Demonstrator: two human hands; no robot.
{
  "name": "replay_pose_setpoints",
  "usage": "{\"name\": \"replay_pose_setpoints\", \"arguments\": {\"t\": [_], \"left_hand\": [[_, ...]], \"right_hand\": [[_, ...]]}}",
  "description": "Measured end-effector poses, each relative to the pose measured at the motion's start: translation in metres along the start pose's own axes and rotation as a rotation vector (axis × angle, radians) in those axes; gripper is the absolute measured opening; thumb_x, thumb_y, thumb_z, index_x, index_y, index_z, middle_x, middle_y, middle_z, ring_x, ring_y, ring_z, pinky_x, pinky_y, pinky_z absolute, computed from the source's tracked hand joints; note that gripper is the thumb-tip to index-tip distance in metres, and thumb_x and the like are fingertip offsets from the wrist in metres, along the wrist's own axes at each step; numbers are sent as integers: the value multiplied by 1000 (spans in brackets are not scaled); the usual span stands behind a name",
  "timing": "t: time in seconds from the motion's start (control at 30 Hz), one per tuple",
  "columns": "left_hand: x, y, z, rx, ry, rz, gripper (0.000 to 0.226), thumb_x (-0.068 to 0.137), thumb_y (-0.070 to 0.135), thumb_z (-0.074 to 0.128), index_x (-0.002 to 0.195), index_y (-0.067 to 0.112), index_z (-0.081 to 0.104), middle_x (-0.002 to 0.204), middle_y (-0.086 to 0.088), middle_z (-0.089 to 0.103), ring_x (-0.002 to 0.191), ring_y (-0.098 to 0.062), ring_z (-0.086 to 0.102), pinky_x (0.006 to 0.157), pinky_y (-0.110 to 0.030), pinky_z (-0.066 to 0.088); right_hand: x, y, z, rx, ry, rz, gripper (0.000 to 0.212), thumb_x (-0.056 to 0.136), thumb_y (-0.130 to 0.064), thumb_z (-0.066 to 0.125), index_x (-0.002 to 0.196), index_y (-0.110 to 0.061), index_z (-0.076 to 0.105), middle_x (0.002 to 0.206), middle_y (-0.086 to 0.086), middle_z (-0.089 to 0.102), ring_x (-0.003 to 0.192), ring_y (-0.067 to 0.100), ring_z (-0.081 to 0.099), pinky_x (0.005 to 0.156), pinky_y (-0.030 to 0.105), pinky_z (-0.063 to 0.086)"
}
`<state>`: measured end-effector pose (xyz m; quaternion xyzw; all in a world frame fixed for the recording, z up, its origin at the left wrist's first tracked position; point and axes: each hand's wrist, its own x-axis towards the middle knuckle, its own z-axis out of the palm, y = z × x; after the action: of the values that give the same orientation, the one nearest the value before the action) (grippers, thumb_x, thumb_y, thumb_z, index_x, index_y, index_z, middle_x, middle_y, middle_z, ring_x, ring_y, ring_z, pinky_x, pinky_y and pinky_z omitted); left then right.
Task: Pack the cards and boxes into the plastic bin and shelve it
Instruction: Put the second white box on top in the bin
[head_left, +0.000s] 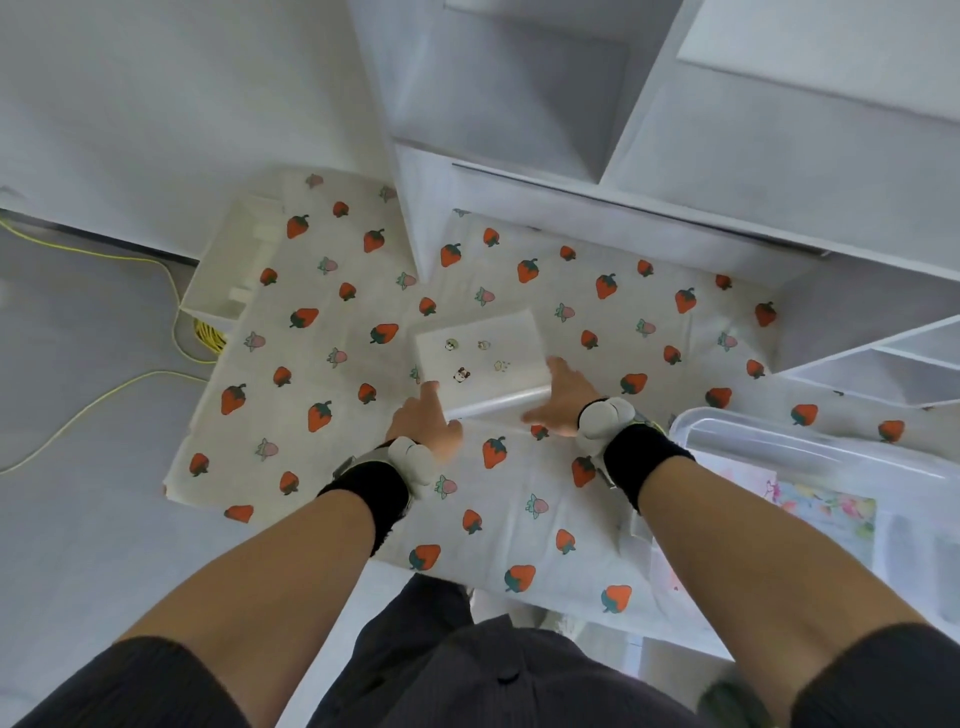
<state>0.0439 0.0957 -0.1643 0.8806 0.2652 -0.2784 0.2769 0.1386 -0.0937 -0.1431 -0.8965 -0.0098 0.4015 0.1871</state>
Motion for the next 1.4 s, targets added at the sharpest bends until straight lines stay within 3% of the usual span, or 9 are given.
{"name": "replay_pose_setpoints", "arguments": {"t": [0.1,0.2,0.37,0.5,0.63,0.83,1.17,1.3,1.4], "left_hand": [[-7,3,-6,-6,73,9,68,88,30,63,147,19,31,130,-17,45,115,-35,53,93,-42,52],[-14,6,-16,14,186,51,68,86,25,71,145,18,37,131,-17,42,120,-34,48,95,-38,49],[-33,17,-42,-27,383,77,52,83,20,70,130,18,47,124,-14,43,114,-33,48,89,-40,52],[-53,34,-62,-77,436,120,72,77,14,66,142,17,36,134,-18,40,120,-39,44,96,-46,48],[-72,66,-64,-126,479,197,78,80,26,64,150,17,30,142,-20,40,129,-39,41,105,-49,41],[-112,150,-34,-14,478,549,65,88,57,48,145,27,41,145,-4,45,132,-29,42,107,-41,39],[-178,267,57,180,342,926,57,93,51,49,143,26,44,143,-3,50,128,-28,46,106,-43,42],[-191,280,86,253,305,948,54,92,49,50,141,27,47,140,-2,53,126,-28,49,105,-41,42],[-197,286,102,291,286,934,55,90,49,51,140,26,47,140,-2,52,127,-30,48,104,-41,42]], "right_hand": [[-4,-4,-7,22,31,-11,104,74,-15,85,157,-27,22,142,16,36,127,37,48,100,46,53],[-8,-8,-15,-5,156,-83,82,80,-3,74,151,-24,38,140,18,36,129,37,46,99,38,50],[-28,-13,-39,129,340,-226,30,81,-30,83,108,-19,75,118,11,53,106,27,54,91,38,50],[-56,1,-68,344,227,-321,37,88,-46,74,108,-16,68,104,1,68,87,17,61,77,29,46],[-82,27,-94,641,229,-298,52,87,-52,72,125,-17,62,115,0,72,104,20,69,93,39,56],[-138,99,-134,1053,294,-247,45,94,-24,72,132,-5,56,121,12,70,106,30,71,91,49,59],[-218,264,-155,1203,401,-111,45,90,-18,77,127,2,60,121,22,71,111,42,69,96,58,55],[-221,310,-141,1201,381,1,60,72,-38,90,118,-8,65,128,21,65,109,41,69,92,55,58],[-227,324,-125,1188,296,37,44,83,-33,82,114,-11,61,119,18,70,108,39,69,95,55,56]]}}
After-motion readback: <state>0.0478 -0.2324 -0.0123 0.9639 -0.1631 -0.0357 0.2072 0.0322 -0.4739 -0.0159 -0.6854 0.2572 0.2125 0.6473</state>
